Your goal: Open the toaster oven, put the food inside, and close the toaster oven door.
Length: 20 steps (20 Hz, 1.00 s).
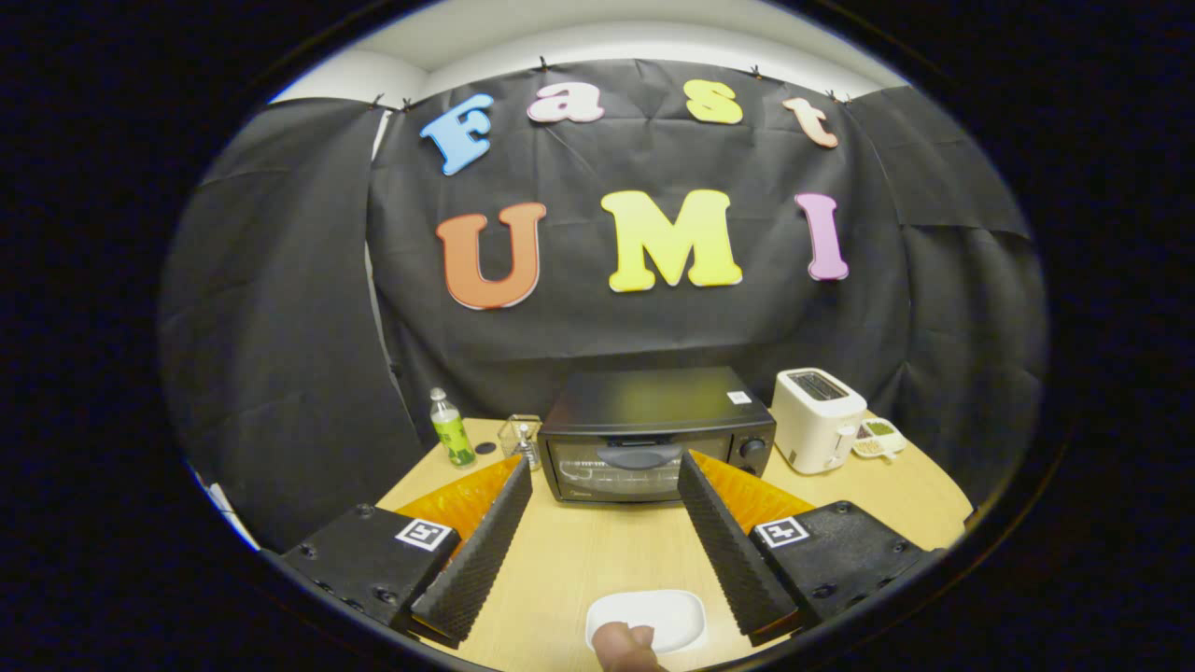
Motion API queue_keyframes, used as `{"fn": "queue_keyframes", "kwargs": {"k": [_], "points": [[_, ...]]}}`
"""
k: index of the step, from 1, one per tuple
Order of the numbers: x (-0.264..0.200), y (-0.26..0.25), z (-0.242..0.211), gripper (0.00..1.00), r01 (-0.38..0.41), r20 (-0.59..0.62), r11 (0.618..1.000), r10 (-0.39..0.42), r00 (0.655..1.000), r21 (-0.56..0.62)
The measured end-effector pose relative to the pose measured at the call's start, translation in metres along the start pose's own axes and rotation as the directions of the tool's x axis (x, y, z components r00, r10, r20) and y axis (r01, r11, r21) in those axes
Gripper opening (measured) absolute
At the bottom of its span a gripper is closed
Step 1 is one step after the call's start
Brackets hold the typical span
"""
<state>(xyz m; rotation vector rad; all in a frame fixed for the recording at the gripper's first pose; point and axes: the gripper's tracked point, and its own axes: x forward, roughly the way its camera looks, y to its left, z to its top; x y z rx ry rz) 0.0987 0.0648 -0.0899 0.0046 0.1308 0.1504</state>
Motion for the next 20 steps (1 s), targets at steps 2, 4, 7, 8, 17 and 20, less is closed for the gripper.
{"fn": "queue_keyframes", "kwargs": {"k": [2, 4, 7, 8, 17, 20], "points": [[-0.028, 0.005, 0.022, 1.00, -0.008, 0.047, 1.000, 0.008, 0.999, -0.008], [-0.053, 0.002, 0.040, 1.00, 0.017, 0.082, 0.999, -0.015, 0.997, -0.030], [-0.082, -0.004, 0.059, 1.00, 0.065, 0.135, 0.995, -0.054, 0.989, -0.075], [-0.092, -0.010, 0.059, 1.00, 0.089, 0.145, 0.991, -0.075, 0.987, -0.095], [-0.151, -0.037, 0.009, 1.00, 0.084, 0.164, 0.992, -0.068, 0.984, -0.090], [-0.164, -0.037, 0.011, 1.00, 0.091, 0.204, 0.991, -0.070, 0.976, -0.097]]}}
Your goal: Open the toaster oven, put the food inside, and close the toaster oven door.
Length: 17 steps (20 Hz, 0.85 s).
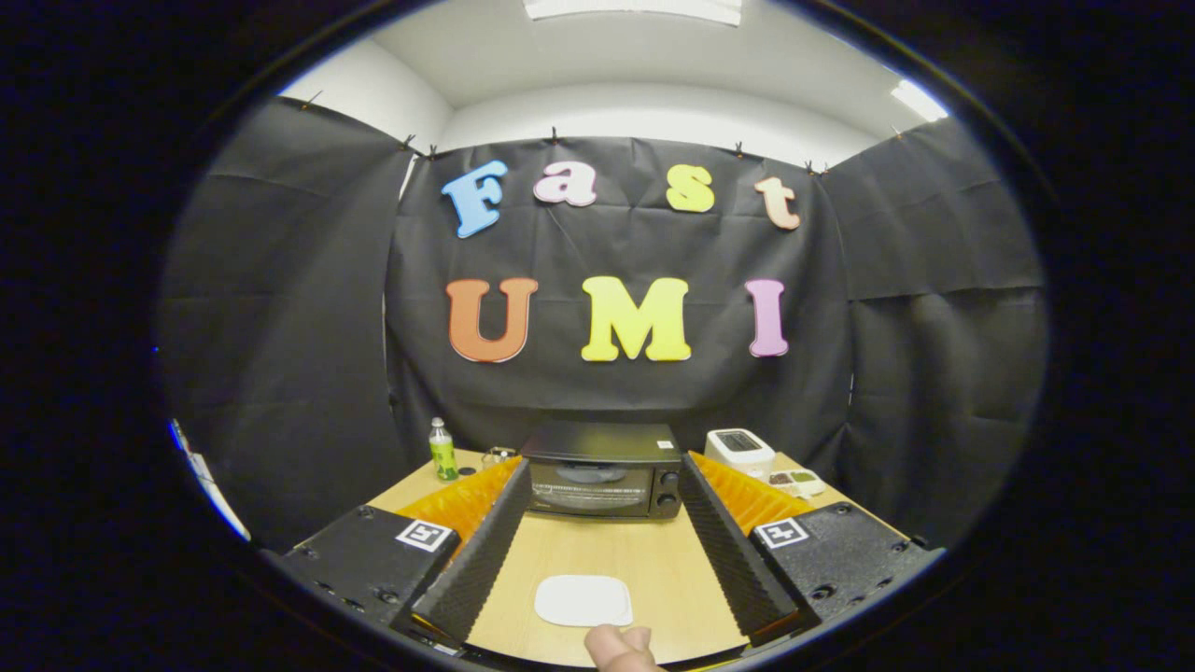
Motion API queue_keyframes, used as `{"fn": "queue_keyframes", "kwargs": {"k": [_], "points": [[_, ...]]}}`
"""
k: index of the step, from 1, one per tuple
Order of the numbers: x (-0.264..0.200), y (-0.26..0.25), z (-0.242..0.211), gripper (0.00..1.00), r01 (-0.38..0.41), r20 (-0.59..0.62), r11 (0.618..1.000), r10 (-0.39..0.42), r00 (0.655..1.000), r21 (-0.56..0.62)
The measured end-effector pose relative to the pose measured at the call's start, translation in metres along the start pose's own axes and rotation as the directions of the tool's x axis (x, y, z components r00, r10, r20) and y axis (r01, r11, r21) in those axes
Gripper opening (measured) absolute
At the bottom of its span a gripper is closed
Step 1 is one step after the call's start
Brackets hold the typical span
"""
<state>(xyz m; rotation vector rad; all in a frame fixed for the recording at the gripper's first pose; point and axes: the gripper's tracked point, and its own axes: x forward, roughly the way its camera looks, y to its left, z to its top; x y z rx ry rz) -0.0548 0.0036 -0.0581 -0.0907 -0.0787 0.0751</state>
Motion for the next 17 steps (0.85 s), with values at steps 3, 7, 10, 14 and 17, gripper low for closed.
{"fn": "queue_keyframes", "kwargs": {"k": [3, 7, 10, 14, 17], "points": [[-0.007, 0.008, -0.006, 1.00, -0.035, -0.003, 0.999, 0.035, 0.999, 0.000], [-0.006, 0.003, -0.010, 1.00, -0.023, -0.031, 0.999, 0.024, 0.999, 0.033], [-0.007, 0.005, -0.008, 1.00, -0.021, -0.026, 0.999, 0.022, 0.999, 0.041], [-0.013, 0.012, -0.008, 1.00, -0.034, -0.011, 0.999, 0.034, 0.999, 0.014], [-0.012, 0.012, -0.008, 1.00, -0.036, -0.007, 0.999, 0.036, 0.999, -0.010]]}}
